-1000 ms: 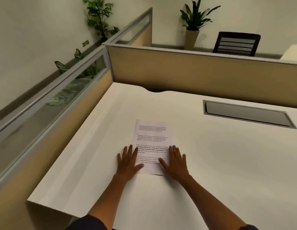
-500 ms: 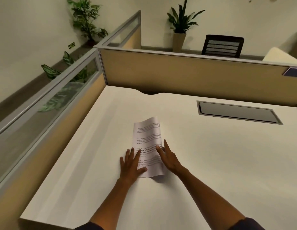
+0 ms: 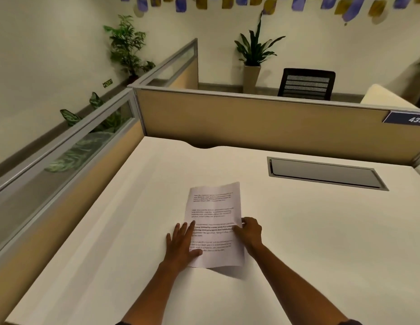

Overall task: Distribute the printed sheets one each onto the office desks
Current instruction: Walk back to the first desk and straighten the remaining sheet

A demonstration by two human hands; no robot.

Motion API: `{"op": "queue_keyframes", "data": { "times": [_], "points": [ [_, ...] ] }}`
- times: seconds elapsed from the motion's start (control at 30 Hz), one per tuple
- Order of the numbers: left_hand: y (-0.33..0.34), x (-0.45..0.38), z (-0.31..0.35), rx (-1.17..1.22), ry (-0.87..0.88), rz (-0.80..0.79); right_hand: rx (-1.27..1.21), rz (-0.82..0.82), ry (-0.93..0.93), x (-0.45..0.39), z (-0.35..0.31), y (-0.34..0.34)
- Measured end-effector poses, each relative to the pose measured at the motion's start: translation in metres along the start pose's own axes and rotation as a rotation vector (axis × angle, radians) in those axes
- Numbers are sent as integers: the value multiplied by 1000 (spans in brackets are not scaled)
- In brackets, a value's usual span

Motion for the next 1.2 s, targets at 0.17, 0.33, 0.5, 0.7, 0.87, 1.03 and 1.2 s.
{"op": "queue_keyframes", "data": {
  "times": [0.17, 0.33, 0.5, 0.7, 0.87, 1.03, 1.2],
  "points": [
    [1, -3, 27, 202, -63, 153, -27, 28, -56, -3, 11, -38],
    [-1, -14, 63, 400, -81, 284, -75, 34, -60, -11, 31, -81],
    [10, -27, 98, 570, -163, 312, -180, 94, 9, -13, 66, -126],
    [35, -33, 145, 545, -111, 320, -208, 181, 57, -7, 107, -173],
    [58, -35, 170, 548, -90, 288, -210, 242, 88, -3, 134, -195],
    [69, -37, 179, 493, -97, 241, -156, 275, 114, -3, 149, -203],
    [76, -38, 180, 407, -97, 212, -150, 270, 118, -5, 153, -203]
  ]
}}
Point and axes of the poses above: each hand's wrist, its own x-axis away from the middle knuckle, its own y-axis out of the palm, z = x × y, the point moved 8 cm from there along -x, towards the middle knuckle, and after that the axes turned 7 degrees about x, right-handed, at the moved point
